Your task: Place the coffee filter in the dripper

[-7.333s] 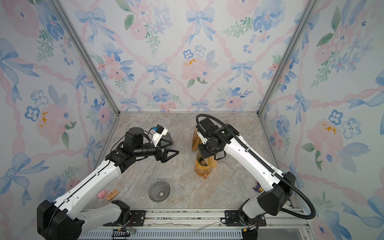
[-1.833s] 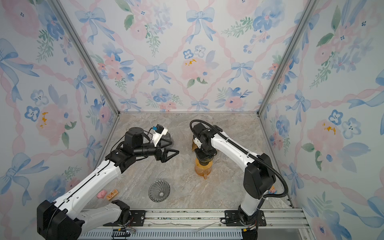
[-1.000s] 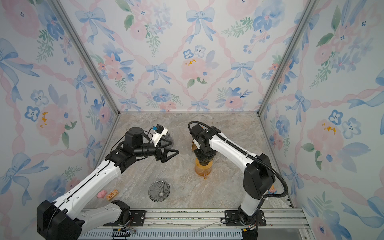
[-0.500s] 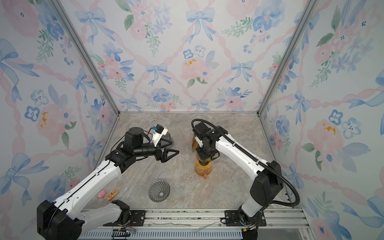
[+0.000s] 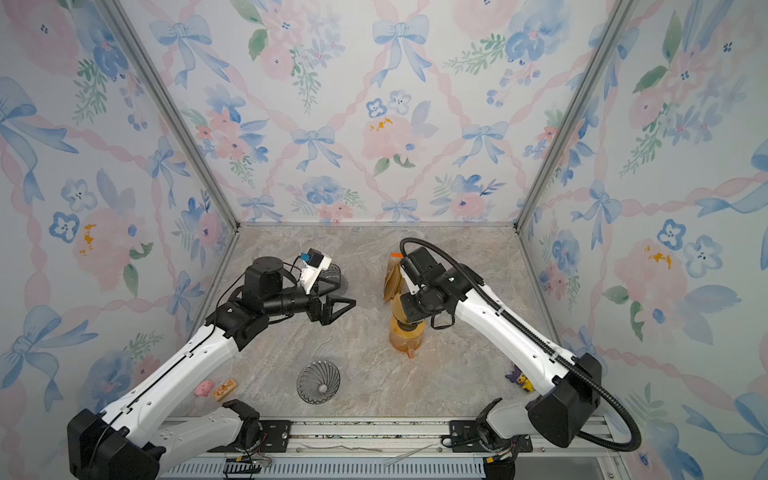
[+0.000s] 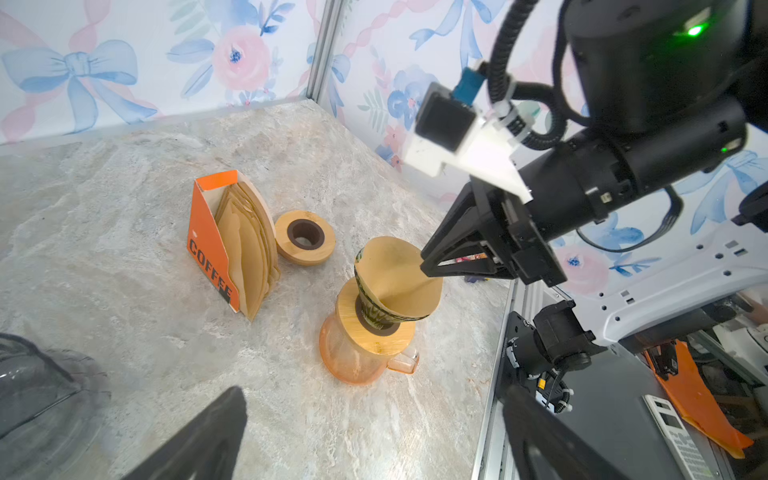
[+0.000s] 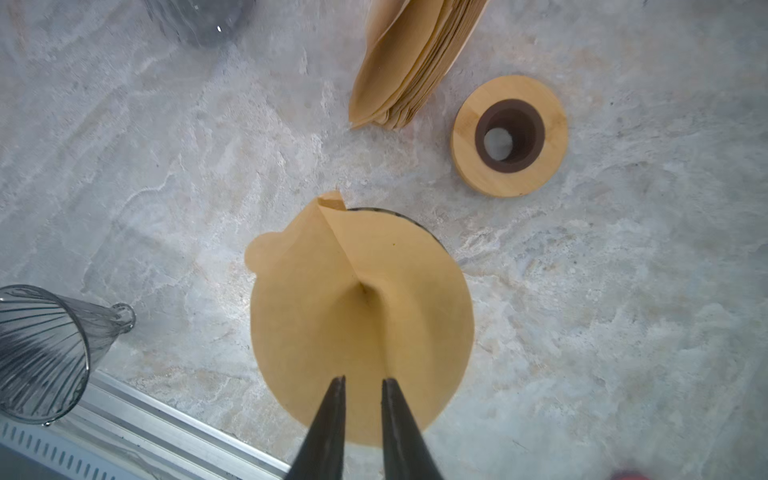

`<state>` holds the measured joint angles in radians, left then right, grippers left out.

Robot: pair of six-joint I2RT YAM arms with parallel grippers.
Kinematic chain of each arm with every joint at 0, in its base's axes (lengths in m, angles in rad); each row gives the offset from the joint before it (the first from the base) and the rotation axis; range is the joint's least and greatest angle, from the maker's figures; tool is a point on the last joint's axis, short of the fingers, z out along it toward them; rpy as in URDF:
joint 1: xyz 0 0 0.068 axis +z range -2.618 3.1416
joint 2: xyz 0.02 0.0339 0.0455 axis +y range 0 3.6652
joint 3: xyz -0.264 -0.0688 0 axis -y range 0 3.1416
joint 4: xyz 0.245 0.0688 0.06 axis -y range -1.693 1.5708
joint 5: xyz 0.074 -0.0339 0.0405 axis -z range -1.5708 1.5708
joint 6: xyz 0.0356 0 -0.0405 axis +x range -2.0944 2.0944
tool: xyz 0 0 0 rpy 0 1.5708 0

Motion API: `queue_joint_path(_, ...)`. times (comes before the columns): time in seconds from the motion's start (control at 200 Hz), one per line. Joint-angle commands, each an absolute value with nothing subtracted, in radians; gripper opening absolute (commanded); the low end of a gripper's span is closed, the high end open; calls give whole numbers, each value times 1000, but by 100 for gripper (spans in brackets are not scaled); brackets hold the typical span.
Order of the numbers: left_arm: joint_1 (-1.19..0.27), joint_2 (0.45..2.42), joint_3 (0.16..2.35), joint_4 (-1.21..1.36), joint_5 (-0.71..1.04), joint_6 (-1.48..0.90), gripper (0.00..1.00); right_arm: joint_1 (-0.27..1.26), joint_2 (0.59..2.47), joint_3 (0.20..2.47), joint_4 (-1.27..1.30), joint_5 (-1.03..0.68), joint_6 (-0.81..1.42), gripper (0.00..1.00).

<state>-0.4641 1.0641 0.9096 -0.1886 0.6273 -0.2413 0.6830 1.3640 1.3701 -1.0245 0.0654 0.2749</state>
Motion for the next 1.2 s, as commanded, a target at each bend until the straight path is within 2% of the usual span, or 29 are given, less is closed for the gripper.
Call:
queue_joint_path(0.0, -472, 1006, 874, -215, 550, -320, 98, 705, 1281, 1323, -963, 86, 321, 22)
queue_joint_path(0.065, -477, 973, 861, -256, 509, -348, 98, 715, 1238, 1300, -944, 79, 328, 24)
queue_joint_path(0.24, -491, 878, 822, -387, 399, -435, 98, 740, 1108, 1224, -872, 74, 355, 38)
queue_joint_path(0.31, -502, 836, 801, -434, 371, -479, 98, 745, 1055, 1190, -839, 67, 366, 48)
queue_joint_path(0.435, -535, 783, 778, -522, 284, -542, 97, 745, 971, 1137, -796, 56, 387, 70)
queue_joint_path(0.53, -555, 764, 777, -590, 227, -586, 96, 745, 916, 1111, -770, 43, 391, 98)
queue_joint_path(0.805, -565, 761, 795, -740, 89, -660, 94, 740, 813, 1071, -708, 15, 430, 96)
queue_joint_path(1.04, -528, 942, 879, -741, -8, -671, 89, 741, 829, 1080, -718, 15, 411, 96)
queue_joint_path(1.195, -424, 1072, 959, -719, 27, -629, 84, 742, 813, 1061, -722, 38, 402, 96)
